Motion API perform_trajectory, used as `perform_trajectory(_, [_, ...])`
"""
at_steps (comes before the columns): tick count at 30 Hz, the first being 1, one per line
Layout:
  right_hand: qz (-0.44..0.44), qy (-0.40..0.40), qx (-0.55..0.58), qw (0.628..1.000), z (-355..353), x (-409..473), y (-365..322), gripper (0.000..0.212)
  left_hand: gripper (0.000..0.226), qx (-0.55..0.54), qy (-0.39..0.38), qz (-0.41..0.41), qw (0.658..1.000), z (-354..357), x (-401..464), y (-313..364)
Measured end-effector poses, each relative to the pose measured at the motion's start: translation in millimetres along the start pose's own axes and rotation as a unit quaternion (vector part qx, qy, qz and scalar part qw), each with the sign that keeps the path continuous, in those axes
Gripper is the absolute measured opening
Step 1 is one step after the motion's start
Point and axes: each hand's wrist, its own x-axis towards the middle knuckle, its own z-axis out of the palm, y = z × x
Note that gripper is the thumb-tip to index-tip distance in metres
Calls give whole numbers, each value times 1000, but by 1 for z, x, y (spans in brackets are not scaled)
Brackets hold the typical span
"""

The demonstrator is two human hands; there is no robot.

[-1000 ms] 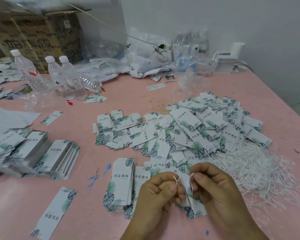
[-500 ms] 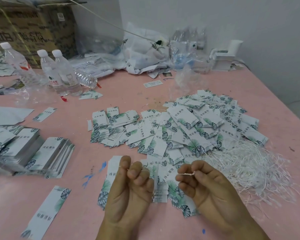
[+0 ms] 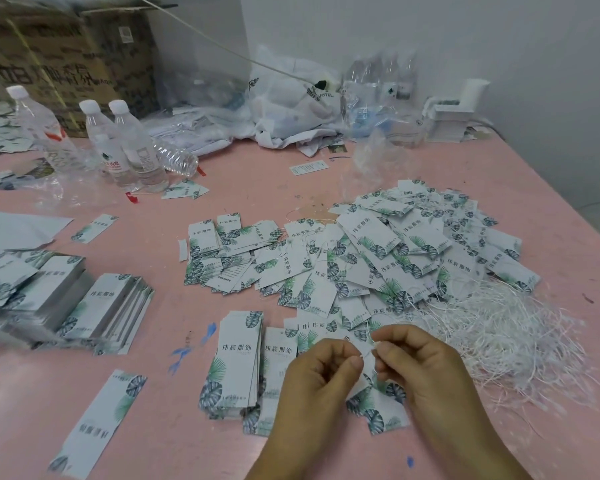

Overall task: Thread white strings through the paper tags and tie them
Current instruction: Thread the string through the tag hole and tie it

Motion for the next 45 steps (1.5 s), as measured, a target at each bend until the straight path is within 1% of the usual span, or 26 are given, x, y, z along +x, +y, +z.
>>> perform_trajectory(4, [-22,-5,-41,999,6,-5,-2,27,4,-4,23,12,1000,0,-4,0])
perform_trajectory(7, [-39,-8,-71,997,8,-8,-3,28,10,9,27,27,999,1,-6,-1])
perform_trajectory(15, [-63,5,-79,995,12,-10,-3,35,14,24,50,26,998,1,-7,1])
perform_trajectory(20, [-69,11,-74,995,12,-12,-3,34,14,29,59,21,998,0,-7,2])
perform_trajectory(24, [-77,3,-81,994,13,-11,-1,35,11,31,63,20,997,1,-6,1])
perform_trajectory(31, [-86,-1,-110,990,12,-9,6,35,12,34,61,20,997,1,-6,-1])
perform_trajectory(33, [-82,-6,-100,992,11,-7,7,35,13,44,65,23,997,0,-6,-1])
perform_trajectory(39, [-72,-38,-93,992,2,-3,7,27,15,54,42,29,997,-3,-7,-3])
perform_trajectory(43, [-48,-81,-53,994,-1,0,5,10,17,49,27,39,998,-5,-7,-5])
perform_trajectory(45, [-25,-96,-22,995,-3,3,6,13,14,54,25,51,997,-6,-8,-5])
